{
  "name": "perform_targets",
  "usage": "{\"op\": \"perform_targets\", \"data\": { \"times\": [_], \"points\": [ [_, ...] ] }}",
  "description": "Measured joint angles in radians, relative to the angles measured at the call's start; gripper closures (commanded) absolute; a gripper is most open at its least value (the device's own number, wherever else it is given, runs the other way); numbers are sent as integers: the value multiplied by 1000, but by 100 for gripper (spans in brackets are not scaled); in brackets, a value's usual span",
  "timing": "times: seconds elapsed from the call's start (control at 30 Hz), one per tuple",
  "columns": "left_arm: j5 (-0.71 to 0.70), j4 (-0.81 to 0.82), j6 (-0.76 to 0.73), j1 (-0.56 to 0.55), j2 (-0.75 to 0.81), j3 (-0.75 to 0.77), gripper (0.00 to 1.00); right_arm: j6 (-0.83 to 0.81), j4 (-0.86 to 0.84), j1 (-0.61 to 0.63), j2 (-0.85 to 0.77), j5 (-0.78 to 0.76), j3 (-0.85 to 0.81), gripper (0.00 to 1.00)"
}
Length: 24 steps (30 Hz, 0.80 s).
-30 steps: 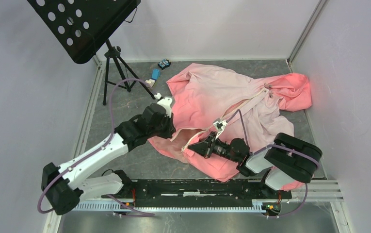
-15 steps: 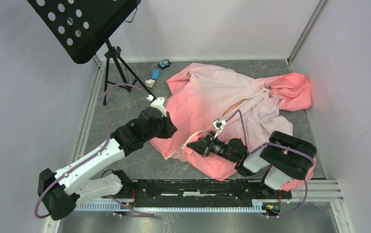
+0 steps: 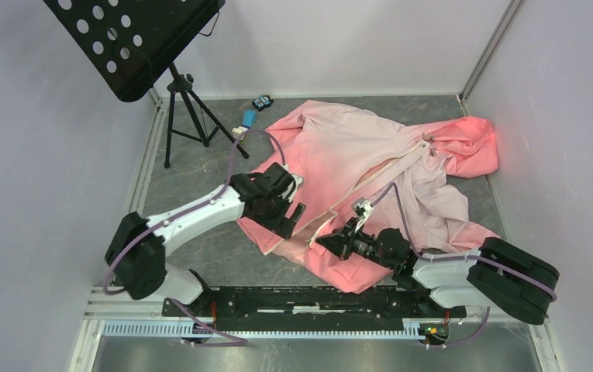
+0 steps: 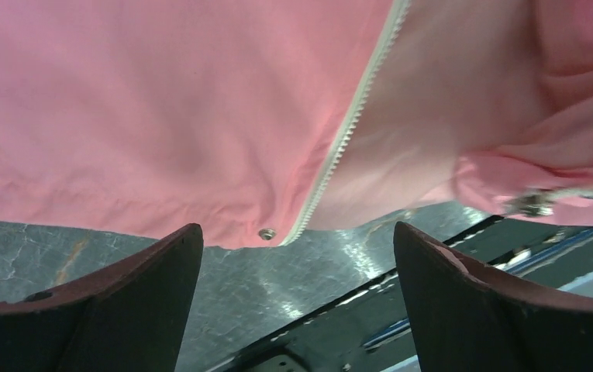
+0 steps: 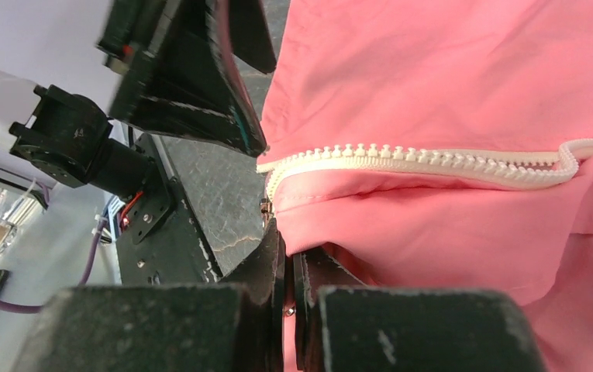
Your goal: Zip up the jacket
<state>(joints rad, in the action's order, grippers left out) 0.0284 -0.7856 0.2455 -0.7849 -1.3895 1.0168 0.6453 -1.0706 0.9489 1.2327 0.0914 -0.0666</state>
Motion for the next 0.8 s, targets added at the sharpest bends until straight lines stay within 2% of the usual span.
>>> {"op": "perform_targets", "data": {
  "times": [0.17,0.27,0.5,0.67,0.8],
  "points": [
    [-29,-53,-77,-14,-150,34,5,-22,25,0,-48,0,28,100],
    [-66,-71,-90,-29,-196,44,8,-29,37,0,-73,-2,40,100],
    [-111,-80,-91,-38,-272,96,21,-38,35,0,-82,-3,45,100],
    [-126,-76,-90,-38,-331,114,24,-37,25,0,-82,-3,45,100],
    [-144,-76,-87,-38,-356,119,36,-37,17,0,-82,-2,45,100]
  ]
}}
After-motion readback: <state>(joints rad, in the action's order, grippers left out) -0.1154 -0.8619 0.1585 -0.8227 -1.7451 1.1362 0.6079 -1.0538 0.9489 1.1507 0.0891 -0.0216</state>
